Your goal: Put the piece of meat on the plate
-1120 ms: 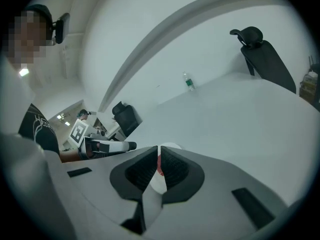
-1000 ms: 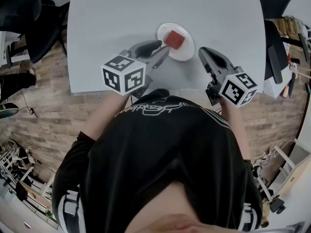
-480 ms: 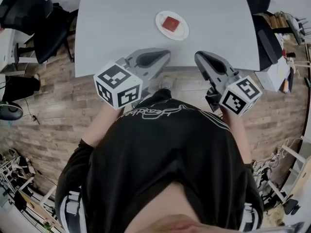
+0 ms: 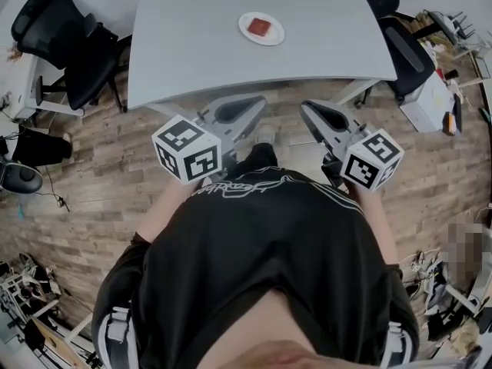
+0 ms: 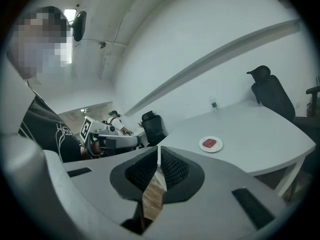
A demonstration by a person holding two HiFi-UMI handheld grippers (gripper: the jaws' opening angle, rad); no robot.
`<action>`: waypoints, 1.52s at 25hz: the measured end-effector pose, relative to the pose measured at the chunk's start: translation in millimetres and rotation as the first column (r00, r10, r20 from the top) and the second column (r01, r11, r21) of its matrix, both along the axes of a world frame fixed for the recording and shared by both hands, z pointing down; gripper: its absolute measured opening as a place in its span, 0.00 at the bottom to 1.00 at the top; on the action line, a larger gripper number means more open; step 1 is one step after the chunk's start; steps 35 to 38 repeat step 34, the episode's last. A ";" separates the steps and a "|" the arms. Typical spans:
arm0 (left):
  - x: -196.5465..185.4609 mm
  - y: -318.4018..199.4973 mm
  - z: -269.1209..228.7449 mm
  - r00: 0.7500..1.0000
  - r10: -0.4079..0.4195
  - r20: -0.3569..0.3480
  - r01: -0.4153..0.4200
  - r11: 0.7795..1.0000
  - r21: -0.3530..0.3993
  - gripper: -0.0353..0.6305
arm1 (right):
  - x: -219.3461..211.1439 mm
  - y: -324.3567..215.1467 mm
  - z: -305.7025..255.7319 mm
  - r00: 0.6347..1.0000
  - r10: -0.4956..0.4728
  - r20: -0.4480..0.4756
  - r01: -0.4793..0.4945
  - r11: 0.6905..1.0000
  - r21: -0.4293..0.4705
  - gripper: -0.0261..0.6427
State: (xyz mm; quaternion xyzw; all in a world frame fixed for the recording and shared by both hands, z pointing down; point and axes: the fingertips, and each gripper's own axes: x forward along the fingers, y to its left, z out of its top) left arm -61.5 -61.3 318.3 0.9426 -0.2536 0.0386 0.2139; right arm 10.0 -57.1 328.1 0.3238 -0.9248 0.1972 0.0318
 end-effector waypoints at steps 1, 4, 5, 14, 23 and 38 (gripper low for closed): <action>0.9 7.9 -1.4 1.000 -0.002 -0.005 0.002 1.000 0.008 0.06 | 2.2 8.7 -0.2 1.000 0.003 -0.003 -0.003 1.000 0.002 0.07; 4.0 29.7 -7.8 1.000 0.000 -0.015 0.001 1.000 0.028 0.06 | 7.5 30.2 -3.8 1.000 0.011 -0.015 -0.010 1.000 0.016 0.07; 5.5 36.2 -10.7 1.000 0.003 -0.012 -0.003 0.999 0.039 0.06 | 8.5 35.4 -5.8 1.000 0.011 -0.015 -0.011 1.000 0.021 0.07; 3.4 72.2 -25.8 0.999 -0.023 0.032 0.019 0.992 0.121 0.06 | 1.2 65.5 -12.3 1.000 -0.003 -0.008 0.004 0.999 0.050 0.07; 7.3 97.1 -30.5 0.998 -0.032 0.050 0.024 0.989 0.143 0.06 | 1.2 85.8 -16.5 1.000 -0.016 0.002 0.016 0.997 0.069 0.07; 9.6 111.4 -31.2 0.996 -0.042 0.072 0.031 0.988 0.148 0.06 | 2.5 101.9 -14.0 1.000 -0.026 -0.002 0.026 0.998 0.063 0.07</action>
